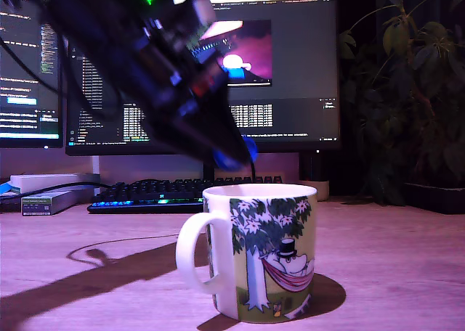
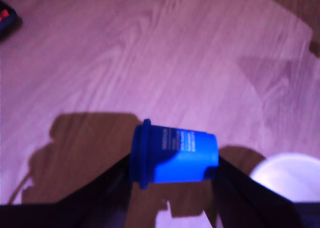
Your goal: Pick up the coffee capsules from the table one by one and drop them inside the nearest coffee cup
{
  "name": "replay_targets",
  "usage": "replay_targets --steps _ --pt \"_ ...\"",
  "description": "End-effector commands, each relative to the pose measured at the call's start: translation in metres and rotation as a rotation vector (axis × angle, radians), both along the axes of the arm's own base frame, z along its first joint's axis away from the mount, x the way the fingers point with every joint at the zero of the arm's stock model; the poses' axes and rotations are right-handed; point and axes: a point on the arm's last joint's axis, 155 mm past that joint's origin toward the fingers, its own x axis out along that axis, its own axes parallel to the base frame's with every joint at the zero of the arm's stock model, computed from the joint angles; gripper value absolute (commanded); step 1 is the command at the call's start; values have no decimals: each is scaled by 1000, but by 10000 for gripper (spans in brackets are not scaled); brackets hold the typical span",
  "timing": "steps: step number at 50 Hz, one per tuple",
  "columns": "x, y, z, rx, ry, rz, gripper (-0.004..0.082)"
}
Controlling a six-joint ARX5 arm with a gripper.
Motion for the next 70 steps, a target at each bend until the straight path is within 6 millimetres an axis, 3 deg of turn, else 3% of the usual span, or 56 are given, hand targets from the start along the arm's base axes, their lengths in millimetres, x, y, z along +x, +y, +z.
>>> replay_targets --steps 1,34,56,70 --pt "-4 4 0 13 -4 -5 286" --pt "-50 10 8 60 9 -68 286" --pt "-88 12 -7 89 25 -127 286" --pt "-96 9 -9 95 8 -144 286"
